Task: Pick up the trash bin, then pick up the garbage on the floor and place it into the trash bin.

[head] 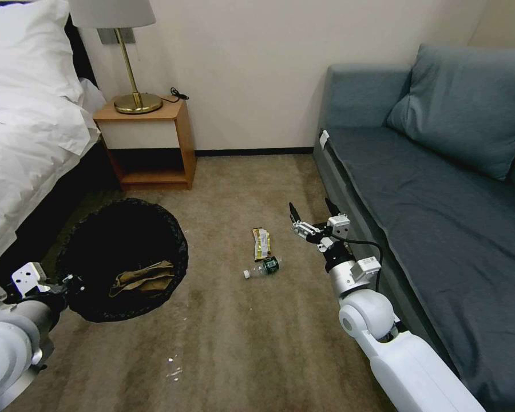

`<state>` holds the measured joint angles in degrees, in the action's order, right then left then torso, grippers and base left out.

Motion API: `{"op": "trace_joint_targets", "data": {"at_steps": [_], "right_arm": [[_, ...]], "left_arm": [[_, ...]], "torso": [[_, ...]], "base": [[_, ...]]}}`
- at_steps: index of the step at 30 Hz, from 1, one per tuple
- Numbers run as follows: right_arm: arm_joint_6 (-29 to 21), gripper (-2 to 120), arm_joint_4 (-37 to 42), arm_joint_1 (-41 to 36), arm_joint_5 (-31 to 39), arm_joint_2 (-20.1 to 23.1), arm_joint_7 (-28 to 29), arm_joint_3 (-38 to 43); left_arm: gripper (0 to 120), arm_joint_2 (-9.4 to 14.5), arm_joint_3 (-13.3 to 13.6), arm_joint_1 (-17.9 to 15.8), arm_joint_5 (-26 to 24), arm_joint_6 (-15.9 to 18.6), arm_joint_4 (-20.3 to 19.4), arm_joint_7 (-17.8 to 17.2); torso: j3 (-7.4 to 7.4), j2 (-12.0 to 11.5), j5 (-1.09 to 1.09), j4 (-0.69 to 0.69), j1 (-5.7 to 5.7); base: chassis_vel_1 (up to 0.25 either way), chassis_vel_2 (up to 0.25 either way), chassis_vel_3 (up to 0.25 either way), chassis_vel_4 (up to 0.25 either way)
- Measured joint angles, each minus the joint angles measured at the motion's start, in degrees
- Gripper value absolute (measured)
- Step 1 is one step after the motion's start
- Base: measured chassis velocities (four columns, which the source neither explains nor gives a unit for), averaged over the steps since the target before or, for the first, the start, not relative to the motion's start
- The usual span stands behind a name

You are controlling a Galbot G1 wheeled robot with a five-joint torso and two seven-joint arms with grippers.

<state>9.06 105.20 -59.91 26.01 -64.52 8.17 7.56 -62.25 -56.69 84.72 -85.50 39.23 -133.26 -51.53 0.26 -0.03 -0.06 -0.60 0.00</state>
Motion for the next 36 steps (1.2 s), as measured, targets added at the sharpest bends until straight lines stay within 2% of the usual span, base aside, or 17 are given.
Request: {"op": "trace_joint_targets", "data": {"at_steps": [13, 21, 29, 36], "right_arm": [[0.28, 100, -0.44, -0.19, -0.34, 0.77, -0.98, -0.30], [1.10, 100, -1.25, -0.01, -0.90, 1.88, -1.86, -0.92], [2.14, 100, -2.47, 0.29, -1.57, 1.03, -2.93, -0.98], [2.19, 100, -3.00, 0.60, -2.25, 0.40, -3.18, -1.56]], "left_arm": [[1, 0.47, -0.55, -0.58, -0.43, -0.17, 1.09, 0.31], [1, 0.63, 0.04, -0.40, 0.76, -1.43, 2.08, 1.95], [1, 1.79, -0.67, 0.43, 0.77, -2.15, 2.61, 2.41], [1, 1.83, -0.69, 0.66, 1.01, -2.40, 2.96, 2.79]], "torso": [[0.00, 0.00, 0.00, 0.01, 0.00], [0.00, 0.00, 0.00, 0.01, 0.00], [0.00, 0.00, 0.00, 0.01, 0.00], [0.00, 0.00, 0.00, 0.01, 0.00]], "base": [[-0.073, 0.076, 0.073, -0.068], [-0.081, 0.066, 0.072, -0.074], [-0.084, 0.079, 0.083, -0.079], [-0.080, 0.097, 0.079, -0.085]]}}
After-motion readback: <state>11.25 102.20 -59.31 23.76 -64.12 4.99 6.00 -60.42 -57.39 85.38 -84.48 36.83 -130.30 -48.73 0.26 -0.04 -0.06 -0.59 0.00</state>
